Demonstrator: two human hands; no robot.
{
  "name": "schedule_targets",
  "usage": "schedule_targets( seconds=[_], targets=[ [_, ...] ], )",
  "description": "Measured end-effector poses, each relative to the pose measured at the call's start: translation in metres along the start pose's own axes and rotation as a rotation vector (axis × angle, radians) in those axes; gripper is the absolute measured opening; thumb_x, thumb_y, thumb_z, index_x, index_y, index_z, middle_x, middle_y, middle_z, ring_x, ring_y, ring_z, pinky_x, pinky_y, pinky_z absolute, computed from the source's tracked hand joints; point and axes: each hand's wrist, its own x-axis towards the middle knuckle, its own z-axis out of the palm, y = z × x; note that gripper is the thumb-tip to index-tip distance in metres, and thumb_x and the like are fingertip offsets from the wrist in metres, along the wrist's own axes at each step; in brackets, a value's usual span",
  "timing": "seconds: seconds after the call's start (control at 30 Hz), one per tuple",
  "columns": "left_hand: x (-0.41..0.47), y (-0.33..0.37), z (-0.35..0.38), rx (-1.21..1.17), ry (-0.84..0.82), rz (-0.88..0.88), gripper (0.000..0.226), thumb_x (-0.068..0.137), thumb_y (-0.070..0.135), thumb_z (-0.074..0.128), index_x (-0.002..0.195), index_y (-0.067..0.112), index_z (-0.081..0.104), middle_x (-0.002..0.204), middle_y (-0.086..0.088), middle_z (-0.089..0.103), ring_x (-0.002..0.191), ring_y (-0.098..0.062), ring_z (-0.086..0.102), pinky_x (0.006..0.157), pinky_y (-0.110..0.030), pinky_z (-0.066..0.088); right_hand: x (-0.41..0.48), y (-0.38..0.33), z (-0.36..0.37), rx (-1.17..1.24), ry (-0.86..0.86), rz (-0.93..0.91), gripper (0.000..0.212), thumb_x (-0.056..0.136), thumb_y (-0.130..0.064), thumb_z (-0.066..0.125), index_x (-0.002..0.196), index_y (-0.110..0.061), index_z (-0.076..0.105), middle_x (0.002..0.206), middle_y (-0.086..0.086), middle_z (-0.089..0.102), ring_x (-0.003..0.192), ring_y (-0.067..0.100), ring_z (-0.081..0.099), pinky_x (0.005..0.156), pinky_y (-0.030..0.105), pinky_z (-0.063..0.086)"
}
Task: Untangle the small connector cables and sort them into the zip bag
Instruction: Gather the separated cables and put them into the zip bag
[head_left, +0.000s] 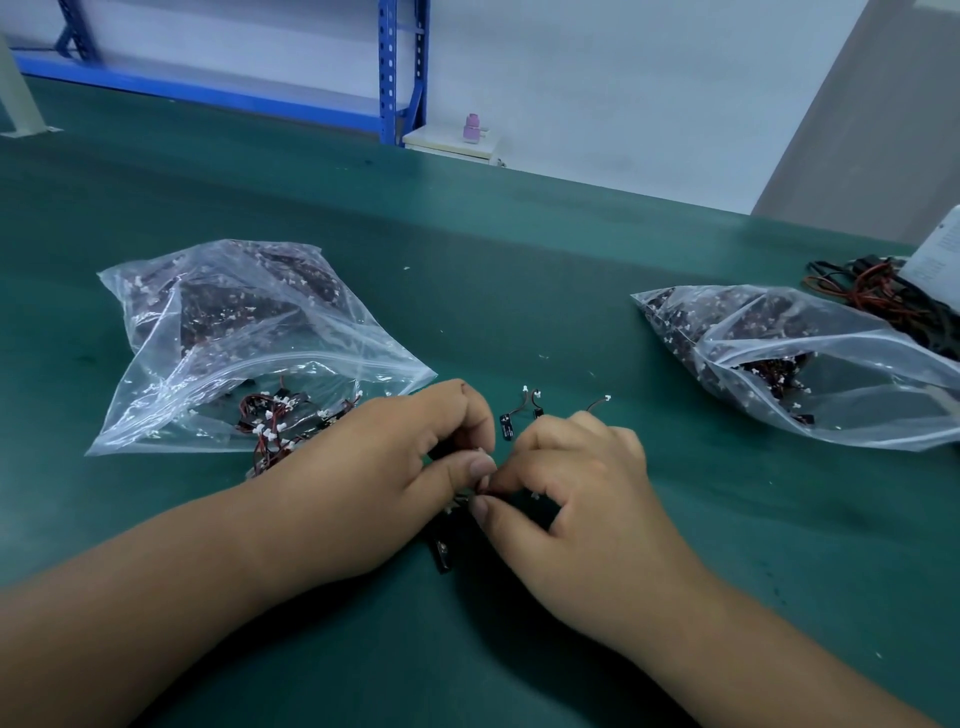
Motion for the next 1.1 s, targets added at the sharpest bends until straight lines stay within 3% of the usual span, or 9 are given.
schedule_targets(
  seconds=[0.27,0.43,0.5,0.63,0.73,0.93,1.1],
  targets=[
    [0.0013,-0.0024,0.0008,-0.026,0.024,-0.035,0.012,0.085,0.036,0.060,0.094,0.037,0.053,0.088,0.015,0.063,0.083,-0.011,0.061,0.070,-0.020,0.046,0.0000,0.0038,0.0023,0.144,0.011,0.010,0.012,0.076,-0.037,0.065,0.067,-0.030,0.065,0.074,-0.011,0.055,0.082,0.008,0.050,0.087,0.037,0.034],
    [-0.0003,-0.0040,0.0033,-0.133,-0.095,-0.093,0.040,0.080,0.036,0.067,0.113,0.047,0.047,0.097,0.016,0.065,0.082,-0.016,0.064,0.075,-0.033,0.052,0.0062,0.0064,-0.0003,0.384,0.041,0.095,0.014,0.076,-0.030,0.065,0.063,-0.026,0.061,0.072,-0.011,0.058,0.080,0.010,0.056,0.081,0.041,0.042],
    [0.0005,-0.0041,0.0043,-0.128,-0.093,-0.101,0.044,0.079,0.036,0.067,0.116,0.048,0.045,0.097,0.016,0.065,0.081,-0.016,0.064,0.077,-0.037,0.053,0.0070,0.0066,-0.0017,0.471,0.039,0.126,0.017,0.076,-0.029,0.064,0.061,-0.022,0.063,0.073,-0.010,0.059,0.078,0.012,0.058,0.077,0.035,0.044],
    [0.0004,-0.0039,0.0025,-0.143,-0.066,-0.100,0.050,0.079,0.036,0.069,0.120,0.049,0.044,0.104,0.018,0.062,0.088,-0.011,0.063,0.078,-0.024,0.049,0.0067,0.0053,-0.0040,0.579,0.022,0.145,0.017,0.077,-0.027,0.065,0.065,-0.016,0.069,0.075,-0.003,0.061,0.073,0.013,0.058,0.066,0.026,0.044],
    [-0.0007,-0.0016,0.0023,-0.142,-0.066,-0.094,0.049,0.082,0.030,0.069,0.121,0.047,0.045,0.103,0.020,0.064,0.093,-0.008,0.063,0.078,-0.012,0.045,0.0066,0.0057,-0.0030,0.578,0.020,0.133,0.016,0.079,-0.027,0.065,0.066,-0.018,0.070,0.076,-0.003,0.062,0.075,0.015,0.059,0.070,0.032,0.047],
    [-0.0011,0.0012,0.0021,-0.165,-0.023,-0.123,0.057,0.085,0.022,0.071,0.124,0.052,0.043,0.111,0.024,0.059,0.098,-0.008,0.061,0.078,-0.018,0.048,0.0055,0.0052,-0.0034,0.526,0.027,0.078,0.017,0.079,-0.026,0.066,0.064,-0.032,0.063,0.074,-0.012,0.060,0.079,0.014,0.059,0.072,0.027,0.042],
    [-0.0012,0.0018,0.0028,-0.105,-0.004,-0.092,0.058,0.086,0.017,0.072,0.128,0.046,0.046,0.120,0.033,0.052,0.104,-0.005,0.058,0.080,-0.005,0.041,0.0050,0.0049,-0.0061,0.577,0.032,0.069,0.018,0.078,-0.023,0.064,0.061,-0.030,0.061,0.071,-0.009,0.061,0.077,0.015,0.058,0.072,0.028,0.041]
  ],
)
